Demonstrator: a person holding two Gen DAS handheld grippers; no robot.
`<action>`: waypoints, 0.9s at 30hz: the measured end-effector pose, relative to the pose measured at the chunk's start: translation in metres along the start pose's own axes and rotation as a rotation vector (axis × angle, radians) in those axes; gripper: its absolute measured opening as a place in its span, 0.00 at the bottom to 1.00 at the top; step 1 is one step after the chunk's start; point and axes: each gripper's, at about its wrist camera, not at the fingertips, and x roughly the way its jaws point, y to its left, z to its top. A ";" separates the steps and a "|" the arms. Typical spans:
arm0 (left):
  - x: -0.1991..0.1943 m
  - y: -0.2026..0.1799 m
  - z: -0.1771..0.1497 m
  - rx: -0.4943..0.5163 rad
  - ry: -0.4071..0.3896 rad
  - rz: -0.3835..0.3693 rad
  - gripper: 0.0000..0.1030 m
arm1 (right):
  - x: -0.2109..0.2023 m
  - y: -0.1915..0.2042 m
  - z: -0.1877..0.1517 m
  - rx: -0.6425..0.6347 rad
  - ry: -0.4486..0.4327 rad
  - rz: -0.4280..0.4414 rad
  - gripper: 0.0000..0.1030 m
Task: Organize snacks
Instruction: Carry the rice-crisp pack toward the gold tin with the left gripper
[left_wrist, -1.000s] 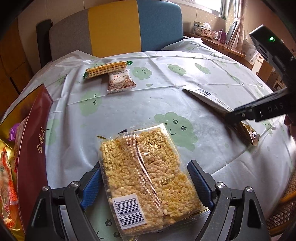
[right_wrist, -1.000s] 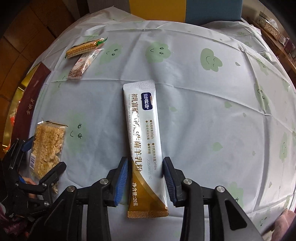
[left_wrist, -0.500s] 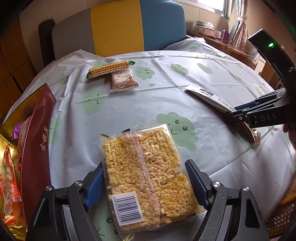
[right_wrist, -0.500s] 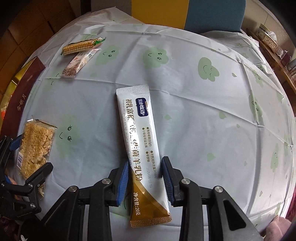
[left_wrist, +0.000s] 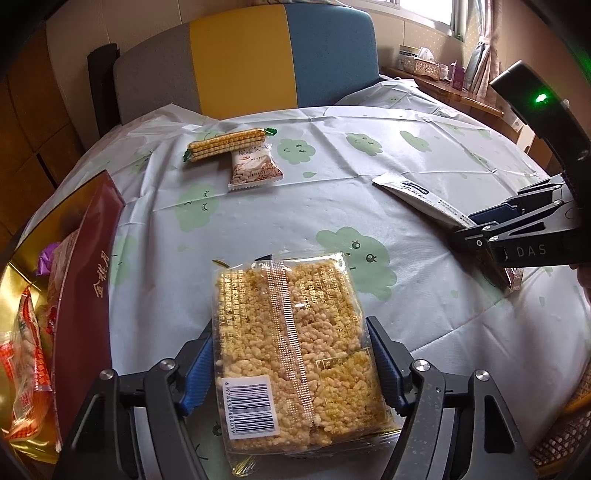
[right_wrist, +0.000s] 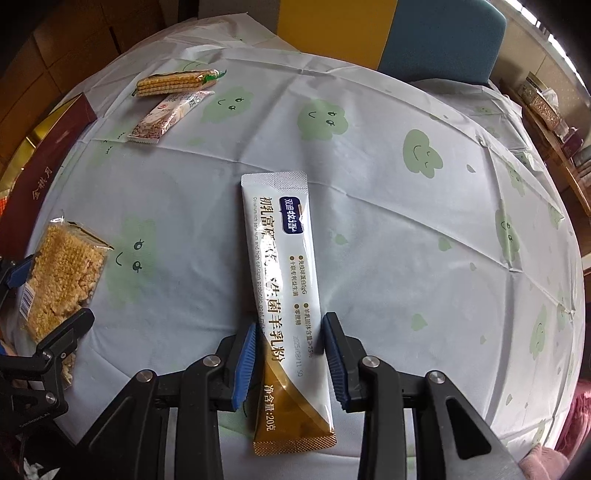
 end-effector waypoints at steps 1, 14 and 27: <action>-0.001 0.000 0.000 0.003 -0.001 0.005 0.72 | 0.001 0.002 0.000 -0.005 -0.001 -0.003 0.34; -0.032 0.002 0.003 -0.003 -0.049 -0.015 0.72 | 0.002 0.009 -0.006 -0.029 -0.010 -0.017 0.34; -0.077 0.036 0.014 -0.101 -0.106 -0.029 0.72 | -0.006 0.017 -0.010 -0.029 -0.014 -0.019 0.34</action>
